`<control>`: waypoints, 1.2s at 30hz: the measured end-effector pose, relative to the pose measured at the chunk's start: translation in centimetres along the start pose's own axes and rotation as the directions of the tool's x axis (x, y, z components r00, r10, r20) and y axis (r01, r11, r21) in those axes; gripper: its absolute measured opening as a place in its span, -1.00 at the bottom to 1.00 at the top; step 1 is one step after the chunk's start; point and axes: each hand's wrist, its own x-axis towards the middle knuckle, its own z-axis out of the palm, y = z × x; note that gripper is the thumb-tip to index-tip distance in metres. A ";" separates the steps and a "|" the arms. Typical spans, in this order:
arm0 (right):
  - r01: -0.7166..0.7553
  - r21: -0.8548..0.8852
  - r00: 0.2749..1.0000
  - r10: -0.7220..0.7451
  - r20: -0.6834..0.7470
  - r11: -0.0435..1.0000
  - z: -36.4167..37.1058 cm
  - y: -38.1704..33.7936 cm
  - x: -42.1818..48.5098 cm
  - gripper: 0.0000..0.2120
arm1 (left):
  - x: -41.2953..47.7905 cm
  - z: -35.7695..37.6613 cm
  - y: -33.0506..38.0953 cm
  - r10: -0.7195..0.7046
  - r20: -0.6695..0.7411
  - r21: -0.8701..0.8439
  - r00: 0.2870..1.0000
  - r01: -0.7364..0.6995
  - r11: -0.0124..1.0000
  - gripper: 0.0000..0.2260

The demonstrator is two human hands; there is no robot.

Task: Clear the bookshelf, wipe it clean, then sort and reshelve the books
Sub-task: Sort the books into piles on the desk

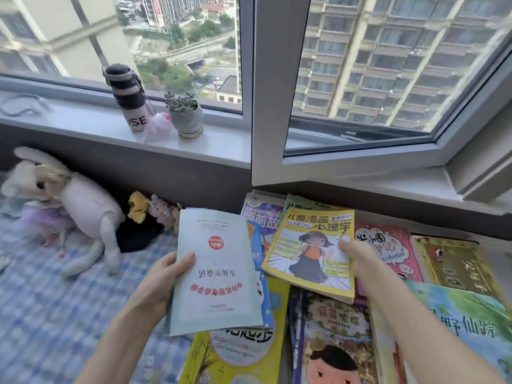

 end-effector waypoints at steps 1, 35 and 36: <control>0.004 0.004 1.000 -0.004 0.008 1.000 0.0 -0.3 1.1 -0.61 | -0.3 -0.2 0.3 0.016 0.010 0.006 1.000 -0.016 1.000 -0.71; 0.374 0.419 0.927 -0.348 -0.140 0.827 -10.3 3.0 -15.5 -0.78 | 0.6 16.9 1.1 -0.251 0.427 0.171 0.869 0.194 0.966 -0.72; 0.387 0.396 0.922 -0.340 -0.188 0.833 -12.0 3.5 -15.9 -0.81 | 0.4 17.7 1.1 -0.244 0.437 0.191 0.866 0.176 0.966 -0.75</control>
